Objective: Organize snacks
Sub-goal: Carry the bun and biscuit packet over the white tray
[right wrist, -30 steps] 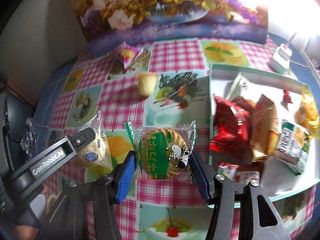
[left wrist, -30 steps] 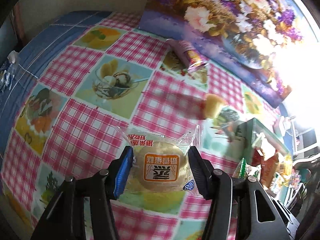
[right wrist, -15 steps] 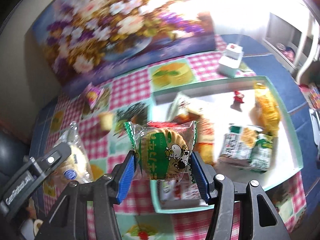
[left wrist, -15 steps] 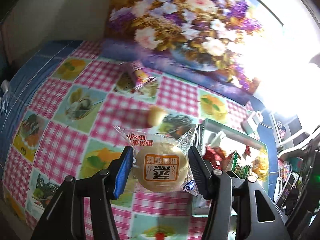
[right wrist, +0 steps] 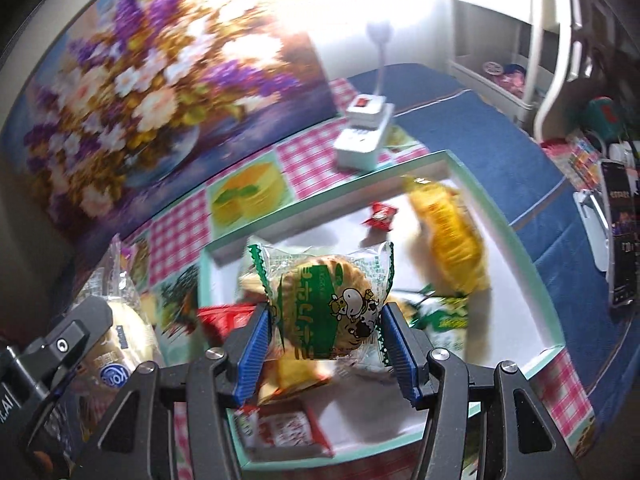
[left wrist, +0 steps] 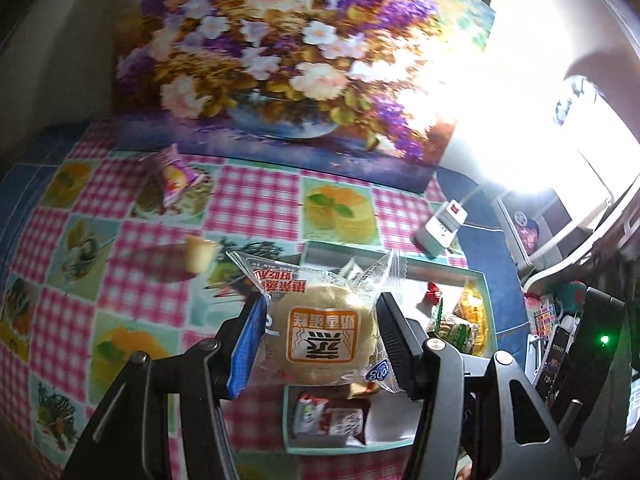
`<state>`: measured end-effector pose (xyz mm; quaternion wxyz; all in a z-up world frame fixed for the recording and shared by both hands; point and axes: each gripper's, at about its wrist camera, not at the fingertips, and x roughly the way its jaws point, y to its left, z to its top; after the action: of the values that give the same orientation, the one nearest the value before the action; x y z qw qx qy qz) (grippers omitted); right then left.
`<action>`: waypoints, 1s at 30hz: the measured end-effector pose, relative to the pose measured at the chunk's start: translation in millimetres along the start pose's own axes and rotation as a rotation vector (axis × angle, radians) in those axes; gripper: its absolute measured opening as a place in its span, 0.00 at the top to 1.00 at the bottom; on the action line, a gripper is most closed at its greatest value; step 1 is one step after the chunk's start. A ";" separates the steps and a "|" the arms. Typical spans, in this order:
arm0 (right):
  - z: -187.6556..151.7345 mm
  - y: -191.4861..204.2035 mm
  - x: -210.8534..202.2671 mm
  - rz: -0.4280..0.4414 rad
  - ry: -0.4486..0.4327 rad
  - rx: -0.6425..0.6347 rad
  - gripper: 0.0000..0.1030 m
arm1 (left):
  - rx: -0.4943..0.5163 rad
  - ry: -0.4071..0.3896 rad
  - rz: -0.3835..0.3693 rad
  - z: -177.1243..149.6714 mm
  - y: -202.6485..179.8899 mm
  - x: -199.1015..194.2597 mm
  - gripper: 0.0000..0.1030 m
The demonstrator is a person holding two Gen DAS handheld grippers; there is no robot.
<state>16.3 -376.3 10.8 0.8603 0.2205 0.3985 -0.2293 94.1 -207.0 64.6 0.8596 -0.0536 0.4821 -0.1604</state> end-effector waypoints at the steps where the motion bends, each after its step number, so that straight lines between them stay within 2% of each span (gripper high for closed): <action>1: 3.3 -3.1 2.0 -0.013 -0.004 0.007 0.43 | 0.004 0.003 -0.002 1.2 -2.9 4.0 0.43; 6: 16.4 -7.4 11.4 -0.074 -0.029 0.011 0.43 | 0.013 0.009 0.000 8.3 -12.3 23.4 0.43; 17: 36.8 -0.2 45.2 -0.135 -0.025 -0.012 0.43 | 0.040 0.044 0.013 24.1 -23.2 75.8 0.43; 30: 47.0 1.8 65.0 -0.173 -0.004 -0.002 0.43 | 0.018 0.086 -0.052 24.0 -25.9 104.3 0.43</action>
<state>82.4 -415.4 -12.4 0.8383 0.1841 0.4146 -0.3026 159.1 -267.1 -1.0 0.8340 -0.0517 0.5157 -0.1893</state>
